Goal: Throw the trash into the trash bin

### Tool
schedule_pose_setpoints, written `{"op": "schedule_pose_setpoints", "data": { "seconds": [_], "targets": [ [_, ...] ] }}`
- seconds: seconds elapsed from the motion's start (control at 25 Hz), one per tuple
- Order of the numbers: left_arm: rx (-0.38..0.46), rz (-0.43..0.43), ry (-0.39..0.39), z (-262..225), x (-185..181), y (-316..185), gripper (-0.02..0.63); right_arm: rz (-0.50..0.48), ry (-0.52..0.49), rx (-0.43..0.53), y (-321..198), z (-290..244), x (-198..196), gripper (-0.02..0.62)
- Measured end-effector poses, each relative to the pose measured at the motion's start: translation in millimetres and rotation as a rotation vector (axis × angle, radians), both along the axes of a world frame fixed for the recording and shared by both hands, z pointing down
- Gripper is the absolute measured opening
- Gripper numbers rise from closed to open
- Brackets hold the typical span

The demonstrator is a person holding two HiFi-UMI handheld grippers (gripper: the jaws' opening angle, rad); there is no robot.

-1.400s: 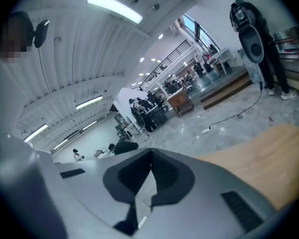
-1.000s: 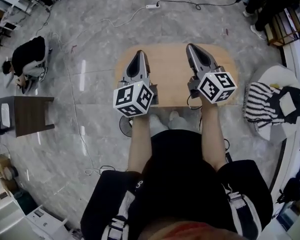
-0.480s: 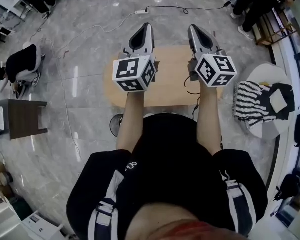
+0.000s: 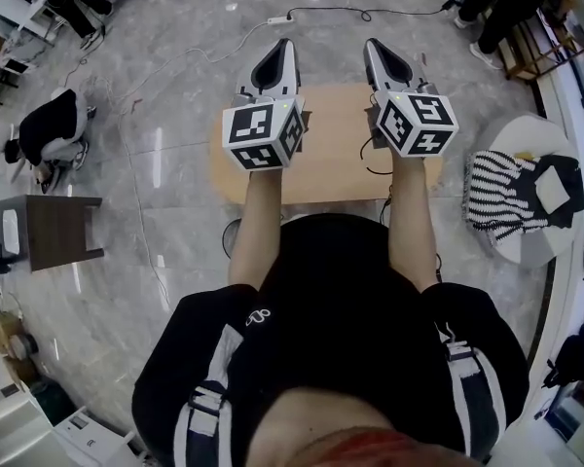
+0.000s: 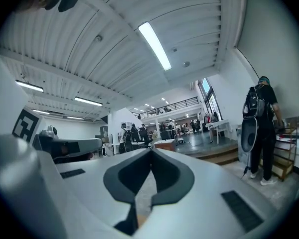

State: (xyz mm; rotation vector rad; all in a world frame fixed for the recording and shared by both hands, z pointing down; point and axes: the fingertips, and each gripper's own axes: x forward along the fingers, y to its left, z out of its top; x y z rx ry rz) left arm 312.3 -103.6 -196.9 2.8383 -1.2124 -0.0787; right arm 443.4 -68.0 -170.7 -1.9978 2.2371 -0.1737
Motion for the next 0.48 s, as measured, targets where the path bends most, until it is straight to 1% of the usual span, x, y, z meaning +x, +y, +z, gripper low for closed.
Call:
{"op": "schedule_pose_setpoints", "data": {
  "seconds": [0.48],
  "targets": [
    [-0.008,-0.006,0.006,5.5,0.4,5.5,0.009,-0.021,0.024,0.004,3.5,0.7,-4.4,0.011]
  ]
}}
